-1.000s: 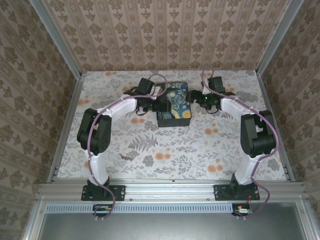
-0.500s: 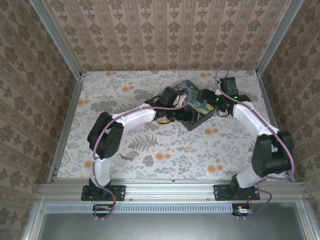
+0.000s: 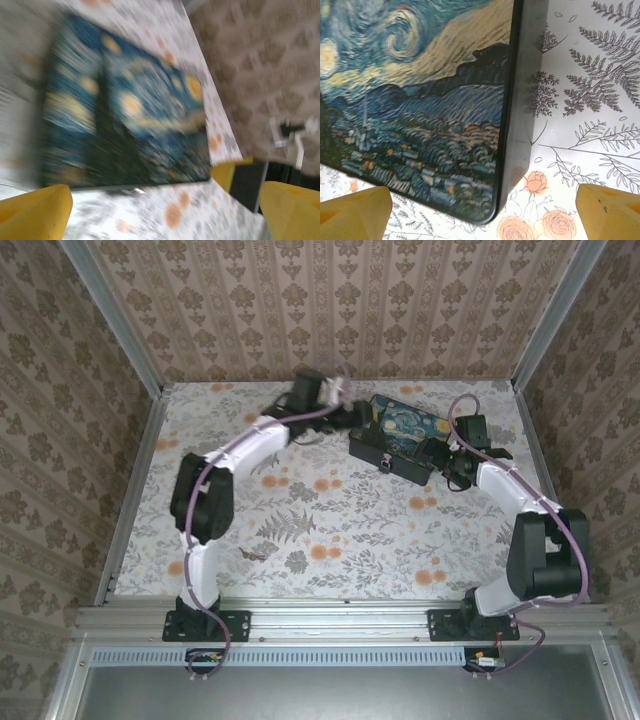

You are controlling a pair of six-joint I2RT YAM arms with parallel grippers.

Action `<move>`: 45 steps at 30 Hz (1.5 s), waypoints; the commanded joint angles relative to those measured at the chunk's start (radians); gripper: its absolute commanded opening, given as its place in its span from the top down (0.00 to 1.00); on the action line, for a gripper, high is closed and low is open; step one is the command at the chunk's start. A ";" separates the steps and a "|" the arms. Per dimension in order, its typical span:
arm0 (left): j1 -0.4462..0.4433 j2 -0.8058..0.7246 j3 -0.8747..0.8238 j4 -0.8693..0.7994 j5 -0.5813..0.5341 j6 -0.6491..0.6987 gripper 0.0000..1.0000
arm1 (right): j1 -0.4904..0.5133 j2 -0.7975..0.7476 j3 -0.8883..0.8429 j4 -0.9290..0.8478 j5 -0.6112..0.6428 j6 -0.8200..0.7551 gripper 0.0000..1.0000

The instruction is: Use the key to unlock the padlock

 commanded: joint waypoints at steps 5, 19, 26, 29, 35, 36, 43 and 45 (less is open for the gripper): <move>0.059 0.160 0.190 -0.174 -0.114 0.240 0.03 | -0.007 0.193 0.191 0.030 -0.087 -0.060 0.10; -0.054 0.254 0.238 -0.255 -0.163 0.294 0.06 | 0.153 0.328 0.337 -0.005 -0.145 -0.181 0.22; -0.104 -0.087 -0.277 -0.099 -0.274 0.186 0.07 | 0.250 0.269 0.271 0.012 -0.159 -0.172 0.22; -0.115 -0.170 -0.400 -0.088 -0.311 0.150 0.07 | 0.290 0.235 0.236 0.003 -0.157 -0.156 0.22; -0.097 -0.207 -0.463 -0.100 -0.337 0.172 0.07 | 0.347 0.186 0.162 0.012 -0.150 -0.108 0.22; -0.095 -0.213 -0.460 -0.110 -0.343 0.182 0.07 | 0.350 0.182 0.157 0.011 -0.155 -0.103 0.22; -0.065 -0.280 -0.506 -0.137 -0.361 0.193 0.07 | 0.359 0.157 0.163 -0.024 -0.147 -0.104 0.20; -0.062 -0.320 -0.518 -0.163 -0.385 0.191 0.06 | 0.349 0.134 0.175 -0.058 -0.113 -0.130 0.18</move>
